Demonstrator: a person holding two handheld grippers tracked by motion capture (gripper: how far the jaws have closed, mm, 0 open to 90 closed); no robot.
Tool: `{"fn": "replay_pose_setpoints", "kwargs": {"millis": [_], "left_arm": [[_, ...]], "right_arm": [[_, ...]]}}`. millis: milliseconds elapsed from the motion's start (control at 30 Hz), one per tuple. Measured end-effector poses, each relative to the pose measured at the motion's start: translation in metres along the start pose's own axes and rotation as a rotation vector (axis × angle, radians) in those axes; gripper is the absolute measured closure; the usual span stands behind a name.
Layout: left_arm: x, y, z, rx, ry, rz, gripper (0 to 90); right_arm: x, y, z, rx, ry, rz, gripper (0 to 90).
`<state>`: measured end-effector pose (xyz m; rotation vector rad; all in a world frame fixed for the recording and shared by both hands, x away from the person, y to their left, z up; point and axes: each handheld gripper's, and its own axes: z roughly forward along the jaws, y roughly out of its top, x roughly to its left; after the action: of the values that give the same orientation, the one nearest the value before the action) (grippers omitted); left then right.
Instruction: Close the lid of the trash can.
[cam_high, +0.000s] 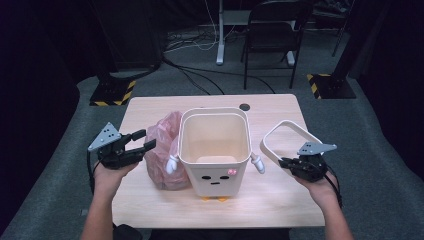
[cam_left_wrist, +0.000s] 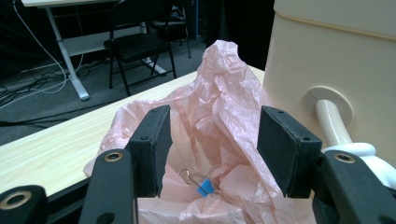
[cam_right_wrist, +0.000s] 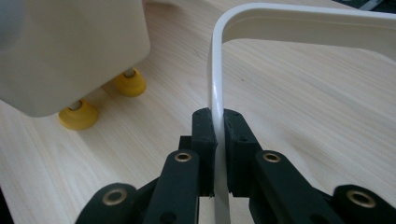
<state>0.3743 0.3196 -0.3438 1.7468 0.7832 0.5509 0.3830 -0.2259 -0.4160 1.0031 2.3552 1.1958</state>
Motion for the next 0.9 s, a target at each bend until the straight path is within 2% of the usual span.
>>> {"fn": "replay_pose_setpoints", "kwargs": {"millis": [267, 600, 900], "left_arm": [[-0.002, 0.001, 0.000, 0.003, -0.005, 0.007, 44.5], [-0.003, 0.001, 0.000, 0.012, -0.007, 0.013, 44.5], [-0.003, 0.001, 0.000, 0.016, -0.010, 0.014, 44.5]], "right_arm": [[0.007, 0.013, -0.011, -0.017, 0.017, -0.017, 83.8], [0.017, 0.037, -0.029, -0.029, 0.026, -0.055, 83.9], [0.020, 0.051, -0.043, -0.053, 0.040, -0.073, 83.8]]}}
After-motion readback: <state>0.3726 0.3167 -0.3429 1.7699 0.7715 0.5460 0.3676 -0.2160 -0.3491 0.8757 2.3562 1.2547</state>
